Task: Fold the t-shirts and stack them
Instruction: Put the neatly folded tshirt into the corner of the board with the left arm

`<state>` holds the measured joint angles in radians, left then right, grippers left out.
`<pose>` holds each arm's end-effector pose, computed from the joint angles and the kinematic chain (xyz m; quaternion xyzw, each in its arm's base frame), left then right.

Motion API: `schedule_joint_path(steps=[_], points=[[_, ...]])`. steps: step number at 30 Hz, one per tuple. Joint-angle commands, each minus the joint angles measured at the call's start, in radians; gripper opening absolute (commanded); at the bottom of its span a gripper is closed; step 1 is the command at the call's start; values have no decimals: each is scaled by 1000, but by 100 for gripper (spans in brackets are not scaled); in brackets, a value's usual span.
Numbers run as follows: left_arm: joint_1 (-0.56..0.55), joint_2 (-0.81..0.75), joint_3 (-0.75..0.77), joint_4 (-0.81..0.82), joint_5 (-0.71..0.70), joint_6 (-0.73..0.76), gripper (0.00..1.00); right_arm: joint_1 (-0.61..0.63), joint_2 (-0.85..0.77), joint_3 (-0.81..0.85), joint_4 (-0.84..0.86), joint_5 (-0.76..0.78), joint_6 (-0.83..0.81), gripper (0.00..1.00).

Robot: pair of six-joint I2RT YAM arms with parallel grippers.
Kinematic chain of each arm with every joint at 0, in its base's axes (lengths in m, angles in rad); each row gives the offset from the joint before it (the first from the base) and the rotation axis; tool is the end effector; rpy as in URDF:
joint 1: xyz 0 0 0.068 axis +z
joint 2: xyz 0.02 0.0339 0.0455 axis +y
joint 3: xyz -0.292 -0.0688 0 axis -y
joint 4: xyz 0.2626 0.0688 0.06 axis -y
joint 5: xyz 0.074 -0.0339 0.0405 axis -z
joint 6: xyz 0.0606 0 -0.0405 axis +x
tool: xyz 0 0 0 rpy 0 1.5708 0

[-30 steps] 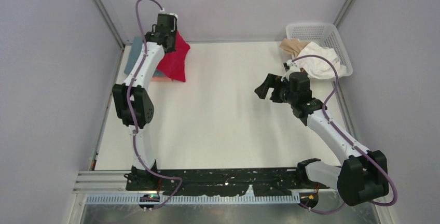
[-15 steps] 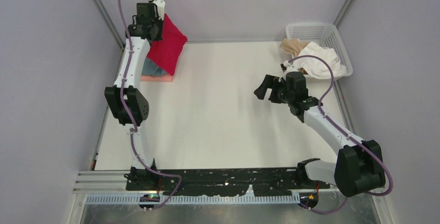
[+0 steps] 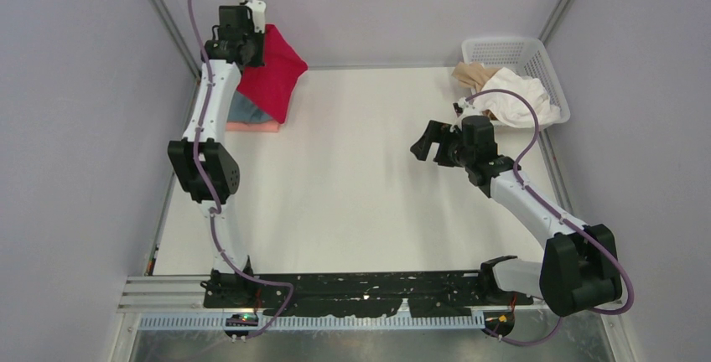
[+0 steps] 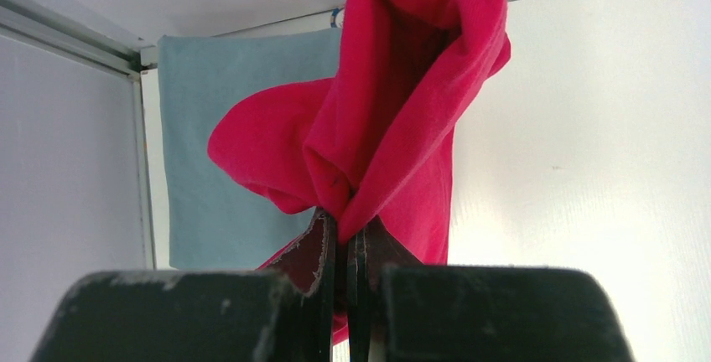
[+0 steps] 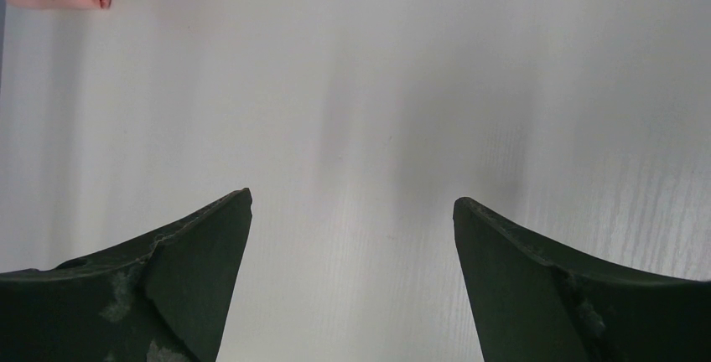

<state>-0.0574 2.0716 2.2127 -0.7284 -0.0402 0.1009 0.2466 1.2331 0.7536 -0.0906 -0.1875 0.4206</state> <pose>0.5230 -0.0276 0.3914 0.0602 0.8793 0.0280 0.4716 0.2846 0.0833 0.2490 0.0312 0.8742 0.2340 0.4244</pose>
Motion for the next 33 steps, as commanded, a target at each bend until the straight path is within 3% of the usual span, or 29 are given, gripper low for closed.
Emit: schedule_joint_path(steps=[1, 19, 33], points=[[6, -127, 11, 41, 28, -1, 0, -3, 6, 19, 46, 25, -3, 95], [52, 7, 34, 38, 71, -16, 0, -5, 51, 41, 9, 78, -9, 95], [264, 274, 191, 83, 81, -151, 0, -4, 88, 88, -81, 141, 11, 95]])
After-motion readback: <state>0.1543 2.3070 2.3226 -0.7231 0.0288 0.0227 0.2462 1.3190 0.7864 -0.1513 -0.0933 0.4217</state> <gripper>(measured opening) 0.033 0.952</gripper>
